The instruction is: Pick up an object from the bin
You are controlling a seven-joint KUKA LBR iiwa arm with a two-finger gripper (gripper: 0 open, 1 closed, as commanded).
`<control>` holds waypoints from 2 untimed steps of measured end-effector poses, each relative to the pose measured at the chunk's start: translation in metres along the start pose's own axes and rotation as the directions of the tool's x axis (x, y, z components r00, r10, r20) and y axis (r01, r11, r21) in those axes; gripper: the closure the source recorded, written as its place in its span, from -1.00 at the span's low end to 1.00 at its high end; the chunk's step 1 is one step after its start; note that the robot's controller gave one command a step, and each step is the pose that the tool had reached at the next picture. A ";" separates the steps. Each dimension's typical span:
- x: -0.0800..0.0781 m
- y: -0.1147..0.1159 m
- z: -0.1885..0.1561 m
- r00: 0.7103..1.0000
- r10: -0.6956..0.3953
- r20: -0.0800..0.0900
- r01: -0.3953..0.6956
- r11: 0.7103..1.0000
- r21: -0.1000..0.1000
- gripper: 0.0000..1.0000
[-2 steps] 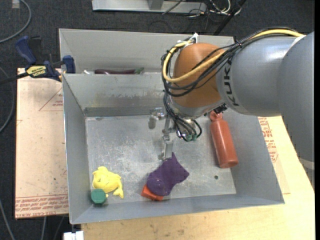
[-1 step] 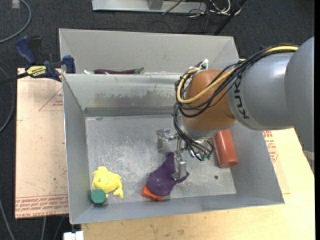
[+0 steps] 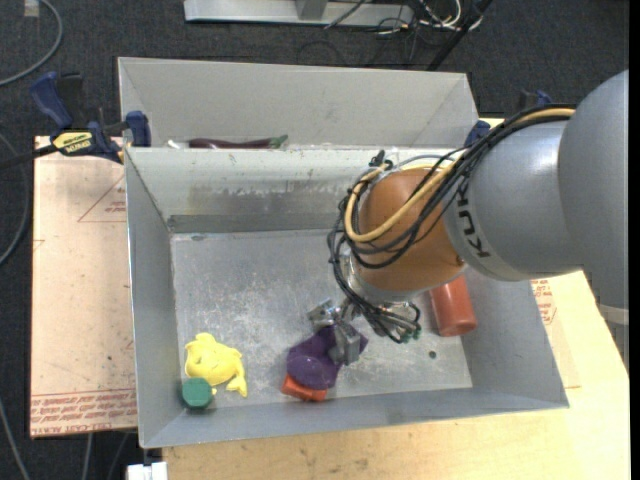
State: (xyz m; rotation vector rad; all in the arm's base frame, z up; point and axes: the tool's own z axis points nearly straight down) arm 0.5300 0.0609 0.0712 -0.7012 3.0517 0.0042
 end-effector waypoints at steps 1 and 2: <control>0.000 0.000 0.000 1.000 0.000 0.000 0.000 1.000 0.000 1.00; -0.015 -0.006 -0.163 1.000 -0.025 0.008 0.025 1.000 0.002 1.00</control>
Offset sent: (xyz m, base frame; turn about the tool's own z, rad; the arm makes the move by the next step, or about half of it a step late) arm 0.0130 -0.0003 0.1606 -0.0276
